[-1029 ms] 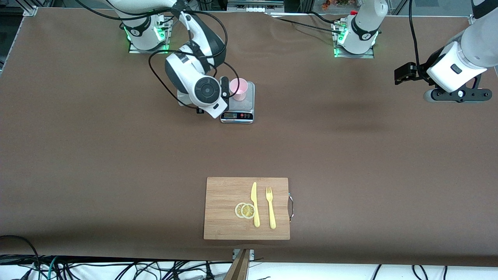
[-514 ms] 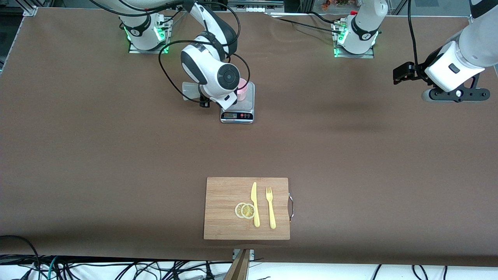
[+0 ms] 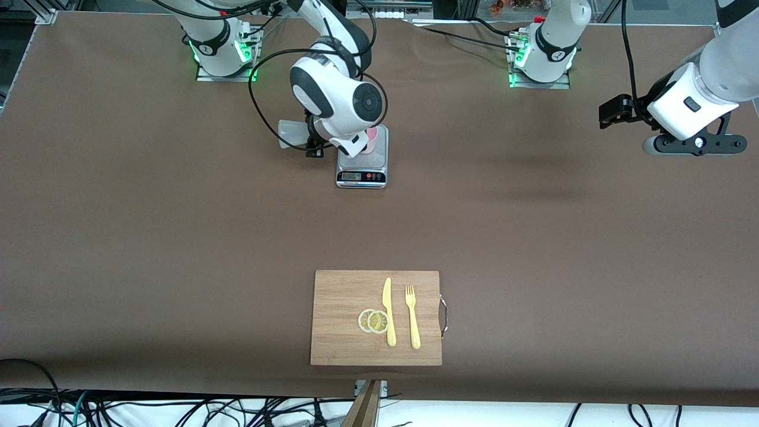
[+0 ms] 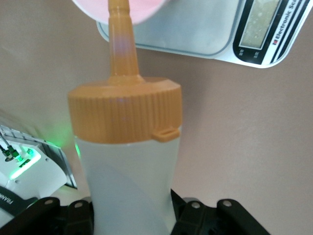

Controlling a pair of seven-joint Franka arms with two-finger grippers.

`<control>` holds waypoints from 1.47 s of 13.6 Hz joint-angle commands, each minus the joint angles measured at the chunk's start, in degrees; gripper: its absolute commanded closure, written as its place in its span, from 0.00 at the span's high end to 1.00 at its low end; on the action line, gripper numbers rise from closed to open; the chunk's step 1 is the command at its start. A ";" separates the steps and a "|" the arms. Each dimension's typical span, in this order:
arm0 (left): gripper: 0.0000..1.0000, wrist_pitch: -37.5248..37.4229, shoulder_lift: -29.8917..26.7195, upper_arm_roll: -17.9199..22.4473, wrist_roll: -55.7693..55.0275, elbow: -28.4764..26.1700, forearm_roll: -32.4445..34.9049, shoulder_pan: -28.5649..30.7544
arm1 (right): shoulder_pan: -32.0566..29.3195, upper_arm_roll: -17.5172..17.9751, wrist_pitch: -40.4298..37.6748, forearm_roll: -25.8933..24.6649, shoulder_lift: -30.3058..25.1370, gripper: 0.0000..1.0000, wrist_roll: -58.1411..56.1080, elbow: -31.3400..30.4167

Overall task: Add sauce to pink cup with both arms
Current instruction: 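Tilt the bottle nozzle into the pink cup with the right gripper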

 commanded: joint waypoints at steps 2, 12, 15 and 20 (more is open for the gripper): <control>1.00 -0.79 0.47 -0.30 1.06 1.57 1.03 -0.06 | 1.20 0.91 -3.07 -2.07 1.13 0.00 2.29 2.57; 1.00 -0.79 0.47 -0.30 1.15 1.57 0.94 -0.06 | 3.14 1.70 -6.22 -4.79 2.36 0.00 2.65 4.67; 1.00 -0.79 0.65 -0.30 1.15 1.57 0.94 -0.06 | 2.53 1.79 -5.88 -4.71 2.37 0.00 3.18 4.94; 1.00 -0.79 0.65 -0.30 1.15 1.57 0.85 -0.06 | -3.97 1.70 -1.41 2.30 1.66 0.00 -3.31 4.94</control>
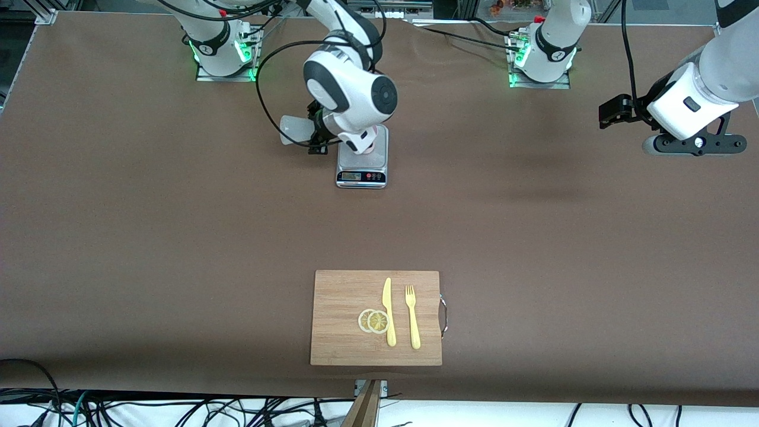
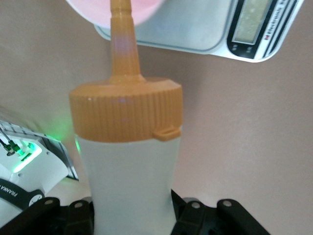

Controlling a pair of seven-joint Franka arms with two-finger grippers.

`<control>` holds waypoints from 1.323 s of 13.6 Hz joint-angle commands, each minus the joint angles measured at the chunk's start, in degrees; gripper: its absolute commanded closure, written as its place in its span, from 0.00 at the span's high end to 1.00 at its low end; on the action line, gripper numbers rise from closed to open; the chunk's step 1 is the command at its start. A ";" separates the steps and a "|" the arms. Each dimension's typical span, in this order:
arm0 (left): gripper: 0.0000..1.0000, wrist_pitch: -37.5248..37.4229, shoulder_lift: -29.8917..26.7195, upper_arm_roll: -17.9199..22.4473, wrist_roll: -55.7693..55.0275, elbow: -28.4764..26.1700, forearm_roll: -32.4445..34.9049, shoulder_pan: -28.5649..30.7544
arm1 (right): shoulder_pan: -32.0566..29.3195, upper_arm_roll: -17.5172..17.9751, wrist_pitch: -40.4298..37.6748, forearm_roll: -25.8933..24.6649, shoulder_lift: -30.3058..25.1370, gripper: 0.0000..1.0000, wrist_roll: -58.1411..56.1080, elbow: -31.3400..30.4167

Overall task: Add sauce to pink cup with both arms
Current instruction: 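Tilt the bottle nozzle into the pink cup with the right gripper, then carry the sauce bottle back beside its spot with the right gripper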

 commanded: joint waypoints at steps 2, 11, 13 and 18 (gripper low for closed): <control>1.00 -0.79 0.65 -0.29 1.15 1.57 0.85 0.05 | -4.19 -0.21 2.33 6.96 -0.52 0.00 -5.72 1.39; 1.00 -0.79 0.65 -0.29 1.15 1.75 0.85 0.05 | -26.59 -3.53 10.95 32.07 -3.42 0.00 -37.33 0.33; 1.00 -0.79 0.74 -0.29 1.06 1.75 0.94 -0.04 | -29.67 -8.19 10.69 43.31 -2.81 0.00 -49.53 -0.19; 1.00 -0.87 1.44 -0.29 0.97 2.98 0.94 -0.13 | -34.69 -17.78 4.99 61.28 1.84 0.00 -73.80 -3.62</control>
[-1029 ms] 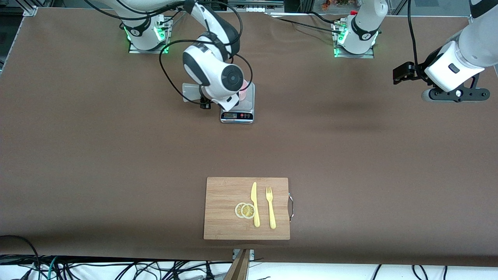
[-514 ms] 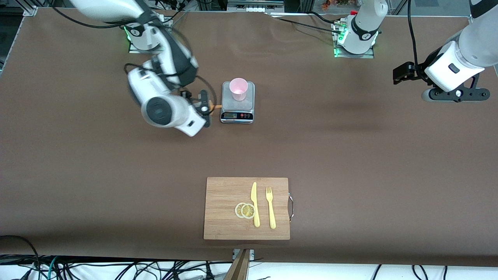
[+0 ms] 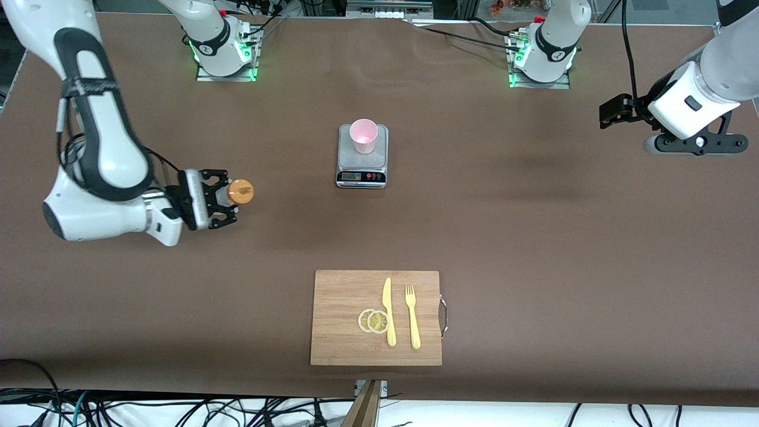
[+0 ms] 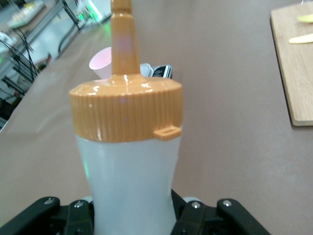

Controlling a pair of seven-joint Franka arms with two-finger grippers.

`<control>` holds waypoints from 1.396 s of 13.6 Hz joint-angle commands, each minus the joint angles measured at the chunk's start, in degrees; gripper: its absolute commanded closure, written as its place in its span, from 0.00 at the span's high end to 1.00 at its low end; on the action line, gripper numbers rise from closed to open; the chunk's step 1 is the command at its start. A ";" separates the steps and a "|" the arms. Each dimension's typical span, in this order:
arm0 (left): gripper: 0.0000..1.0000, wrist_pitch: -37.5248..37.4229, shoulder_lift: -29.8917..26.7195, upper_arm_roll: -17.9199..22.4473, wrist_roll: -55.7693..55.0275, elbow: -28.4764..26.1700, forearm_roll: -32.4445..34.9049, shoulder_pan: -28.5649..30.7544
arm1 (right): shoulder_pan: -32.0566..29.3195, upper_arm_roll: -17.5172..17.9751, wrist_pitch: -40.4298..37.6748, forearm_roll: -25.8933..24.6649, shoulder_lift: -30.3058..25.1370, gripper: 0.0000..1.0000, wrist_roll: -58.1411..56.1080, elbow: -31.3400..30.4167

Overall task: Add sauce to pink cup with both arms
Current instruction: 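Carry the sauce bottle back beside its spot with the right gripper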

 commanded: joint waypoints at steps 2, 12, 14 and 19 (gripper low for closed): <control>1.00 -1.02 1.50 -0.29 0.97 2.73 0.94 -0.11 | -4.76 -1.88 -3.94 10.75 4.55 0.00 -17.16 -4.94; 1.00 -1.02 1.50 -0.29 0.97 2.73 0.94 -0.20 | -7.07 -8.47 -12.37 24.32 15.64 0.99 -34.27 -6.90; 1.00 -1.02 1.50 -0.29 0.97 2.73 0.94 -0.20 | -6.80 -9.96 -13.61 23.45 15.55 1.00 -33.65 -6.81; 1.00 -1.02 1.50 -0.29 0.97 2.73 0.94 -0.20 | -6.80 -14.52 -13.88 13.62 14.76 1.00 -33.03 -3.48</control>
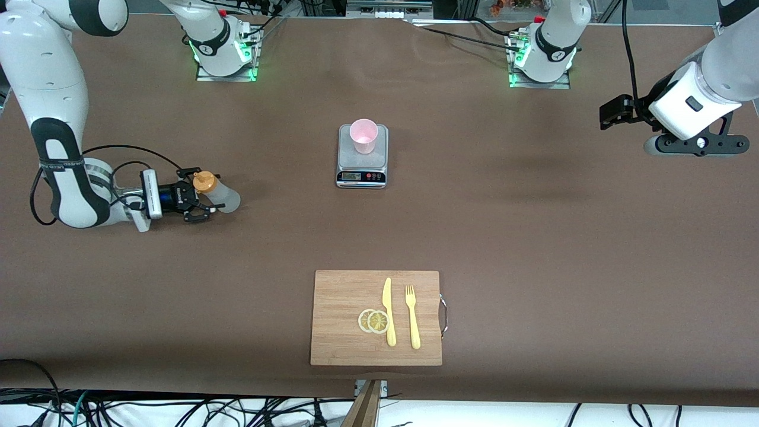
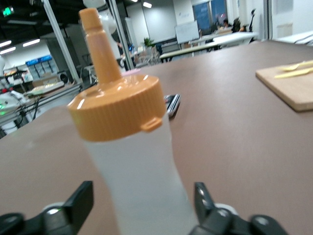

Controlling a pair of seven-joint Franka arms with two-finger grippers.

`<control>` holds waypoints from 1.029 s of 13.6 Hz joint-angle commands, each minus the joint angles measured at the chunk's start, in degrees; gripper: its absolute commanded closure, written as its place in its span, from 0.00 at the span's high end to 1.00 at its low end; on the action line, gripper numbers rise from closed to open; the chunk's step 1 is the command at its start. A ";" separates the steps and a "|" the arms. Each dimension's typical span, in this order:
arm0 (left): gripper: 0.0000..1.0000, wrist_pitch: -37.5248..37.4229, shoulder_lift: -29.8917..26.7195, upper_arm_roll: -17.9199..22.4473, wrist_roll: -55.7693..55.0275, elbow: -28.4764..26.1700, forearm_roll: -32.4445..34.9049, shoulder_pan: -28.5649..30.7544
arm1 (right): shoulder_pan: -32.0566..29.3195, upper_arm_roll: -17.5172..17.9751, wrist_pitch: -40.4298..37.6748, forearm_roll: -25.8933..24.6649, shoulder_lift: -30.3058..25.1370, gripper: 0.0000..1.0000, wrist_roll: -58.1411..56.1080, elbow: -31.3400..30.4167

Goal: Add sauce to pink cup with both arms

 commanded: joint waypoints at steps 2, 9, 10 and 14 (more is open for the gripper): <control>1.00 -1.02 1.11 -0.27 0.97 2.21 0.94 -0.15 | 0.31 -3.83 -1.14 -8.79 -3.08 1.00 3.76 3.04; 1.00 -1.02 1.11 -0.27 0.88 2.21 0.94 -0.15 | 5.48 -4.63 8.52 -26.10 -21.09 1.00 36.42 1.55; 1.00 -1.02 1.11 -0.27 0.88 2.21 0.94 -0.15 | 6.54 -4.63 9.66 -28.39 -23.11 1.00 41.95 1.46; 1.00 -1.02 1.11 -0.27 0.88 2.21 0.94 -0.15 | 11.81 -4.37 12.30 -37.54 -31.03 1.00 66.73 0.67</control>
